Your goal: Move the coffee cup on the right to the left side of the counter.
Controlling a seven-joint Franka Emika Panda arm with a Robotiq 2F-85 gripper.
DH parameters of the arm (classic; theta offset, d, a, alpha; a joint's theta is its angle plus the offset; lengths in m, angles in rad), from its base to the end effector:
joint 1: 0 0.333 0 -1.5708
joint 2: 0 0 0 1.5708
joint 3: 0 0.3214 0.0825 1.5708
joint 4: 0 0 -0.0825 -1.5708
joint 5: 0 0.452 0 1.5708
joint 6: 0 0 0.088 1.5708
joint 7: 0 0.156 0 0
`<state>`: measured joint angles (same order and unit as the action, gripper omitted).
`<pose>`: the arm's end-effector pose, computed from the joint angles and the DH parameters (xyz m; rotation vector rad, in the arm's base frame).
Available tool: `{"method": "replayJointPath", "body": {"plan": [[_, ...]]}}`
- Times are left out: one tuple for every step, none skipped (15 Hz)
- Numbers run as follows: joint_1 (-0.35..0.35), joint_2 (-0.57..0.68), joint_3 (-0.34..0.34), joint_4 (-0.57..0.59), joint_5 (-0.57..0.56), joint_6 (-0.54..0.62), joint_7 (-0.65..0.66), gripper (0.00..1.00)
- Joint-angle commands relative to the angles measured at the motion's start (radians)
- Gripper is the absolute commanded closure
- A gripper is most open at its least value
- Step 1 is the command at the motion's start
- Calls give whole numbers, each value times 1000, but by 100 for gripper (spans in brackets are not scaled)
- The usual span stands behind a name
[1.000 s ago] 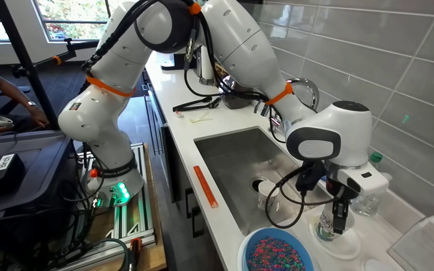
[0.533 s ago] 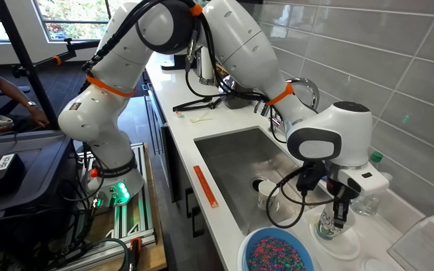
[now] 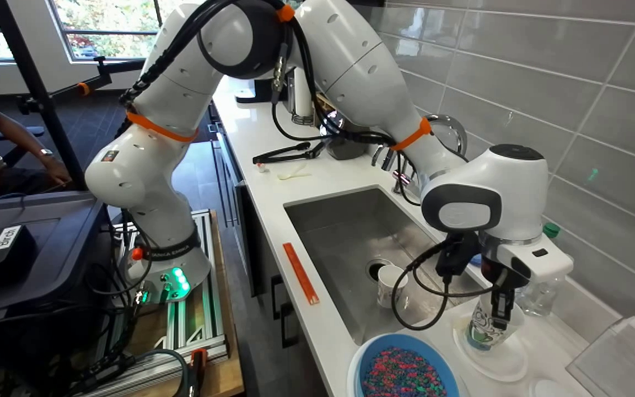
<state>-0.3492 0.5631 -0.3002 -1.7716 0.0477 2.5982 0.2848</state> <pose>0.6073 -0.4463 0.1970 2.6491 -1.2872 0.3893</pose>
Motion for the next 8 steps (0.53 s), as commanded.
{"method": "replayJointPath", "body": {"plan": [[-14,-56,9,-6,40,-10,-41,99],[-16,-70,8,-7,43,-6,-44,99],[-18,-95,8,-13,45,-5,-50,99],[-19,-117,6,-19,45,-2,-56,99],[-17,-143,2,-30,39,-1,-64,99],[-19,-175,3,-43,38,-4,-80,99],[-18,-214,1,-64,32,-9,-97,99],[-13,-250,-1,-84,25,-11,-108,99]]}}
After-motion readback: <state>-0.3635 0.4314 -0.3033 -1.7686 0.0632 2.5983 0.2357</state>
